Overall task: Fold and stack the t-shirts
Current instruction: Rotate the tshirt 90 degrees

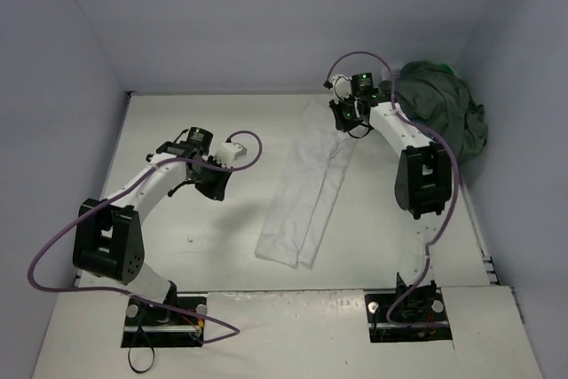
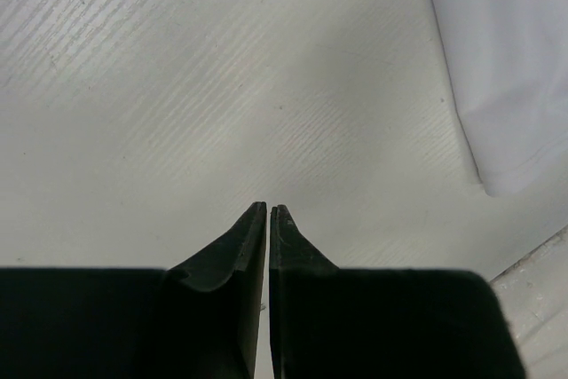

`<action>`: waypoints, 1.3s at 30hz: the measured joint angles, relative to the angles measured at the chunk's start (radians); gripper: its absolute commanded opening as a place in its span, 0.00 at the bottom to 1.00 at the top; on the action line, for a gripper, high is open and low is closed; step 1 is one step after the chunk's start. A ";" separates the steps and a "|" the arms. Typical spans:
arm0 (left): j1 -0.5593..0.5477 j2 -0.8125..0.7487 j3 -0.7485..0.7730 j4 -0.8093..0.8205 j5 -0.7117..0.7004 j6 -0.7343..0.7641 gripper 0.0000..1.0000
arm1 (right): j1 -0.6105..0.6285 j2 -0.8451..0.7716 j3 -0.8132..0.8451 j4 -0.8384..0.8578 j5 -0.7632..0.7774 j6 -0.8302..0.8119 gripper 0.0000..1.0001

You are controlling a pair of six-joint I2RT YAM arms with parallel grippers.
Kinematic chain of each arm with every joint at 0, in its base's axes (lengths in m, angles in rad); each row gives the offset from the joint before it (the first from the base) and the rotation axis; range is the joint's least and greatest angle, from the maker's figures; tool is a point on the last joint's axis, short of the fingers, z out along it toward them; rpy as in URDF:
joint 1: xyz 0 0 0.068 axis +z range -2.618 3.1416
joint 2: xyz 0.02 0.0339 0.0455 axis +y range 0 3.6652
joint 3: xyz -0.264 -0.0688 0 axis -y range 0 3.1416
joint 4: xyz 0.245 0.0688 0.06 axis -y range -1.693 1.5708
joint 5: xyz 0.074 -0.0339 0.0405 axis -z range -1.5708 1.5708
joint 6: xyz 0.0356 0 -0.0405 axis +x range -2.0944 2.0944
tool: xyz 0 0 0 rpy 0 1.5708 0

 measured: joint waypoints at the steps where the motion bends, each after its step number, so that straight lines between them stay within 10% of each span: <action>1: 0.000 0.000 0.000 0.003 -0.002 -0.001 0.02 | -0.002 0.047 0.038 0.007 0.005 0.008 0.00; 27: 0.008 -0.077 -0.003 0.011 -0.013 -0.003 0.02 | 0.168 0.498 0.476 0.005 0.059 0.051 0.00; 34: 0.010 -0.085 -0.011 0.011 -0.015 -0.003 0.15 | 0.211 0.479 0.432 0.061 0.097 0.071 0.41; 39: 0.010 -0.116 -0.031 0.010 -0.015 -0.008 0.23 | 0.170 0.257 0.130 0.078 0.126 0.085 0.50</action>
